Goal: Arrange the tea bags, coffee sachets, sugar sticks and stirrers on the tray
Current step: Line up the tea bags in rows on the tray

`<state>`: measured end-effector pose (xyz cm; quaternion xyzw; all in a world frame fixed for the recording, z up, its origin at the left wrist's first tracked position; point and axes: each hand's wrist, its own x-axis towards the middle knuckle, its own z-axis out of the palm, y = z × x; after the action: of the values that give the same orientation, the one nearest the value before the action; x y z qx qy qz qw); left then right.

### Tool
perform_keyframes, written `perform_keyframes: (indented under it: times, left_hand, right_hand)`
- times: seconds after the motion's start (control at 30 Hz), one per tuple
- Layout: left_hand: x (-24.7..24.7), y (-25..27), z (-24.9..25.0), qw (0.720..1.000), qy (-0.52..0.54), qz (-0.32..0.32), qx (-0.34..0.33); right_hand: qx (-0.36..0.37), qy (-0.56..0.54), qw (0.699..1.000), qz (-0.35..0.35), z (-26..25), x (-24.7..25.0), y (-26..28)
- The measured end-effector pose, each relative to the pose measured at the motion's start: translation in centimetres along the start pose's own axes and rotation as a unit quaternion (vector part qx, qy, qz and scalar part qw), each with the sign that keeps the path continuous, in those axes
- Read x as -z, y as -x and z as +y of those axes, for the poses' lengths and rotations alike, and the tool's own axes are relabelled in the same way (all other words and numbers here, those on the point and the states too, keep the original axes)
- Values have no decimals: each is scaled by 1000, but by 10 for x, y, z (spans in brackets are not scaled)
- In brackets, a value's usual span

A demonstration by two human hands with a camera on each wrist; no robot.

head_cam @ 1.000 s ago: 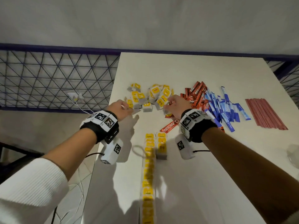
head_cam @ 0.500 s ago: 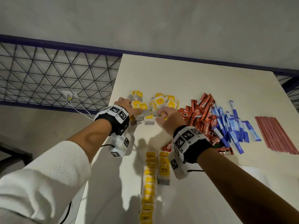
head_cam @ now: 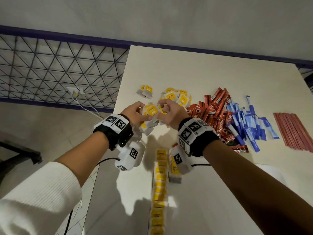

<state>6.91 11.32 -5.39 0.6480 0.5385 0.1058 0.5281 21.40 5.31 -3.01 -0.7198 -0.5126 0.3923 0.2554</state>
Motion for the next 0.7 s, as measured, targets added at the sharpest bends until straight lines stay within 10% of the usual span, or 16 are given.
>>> perform_keyframes:
  times: [0.33, 0.7]
  left_hand:
    - [13, 27, 18, 950, 311, -17, 16]
    - [-16, 42, 37, 912, 401, -82, 41]
  right_hand:
    - [-85, -138, 982, -100, -19, 7, 25]
    - [-104, -289, 949, -73, -7, 17, 51]
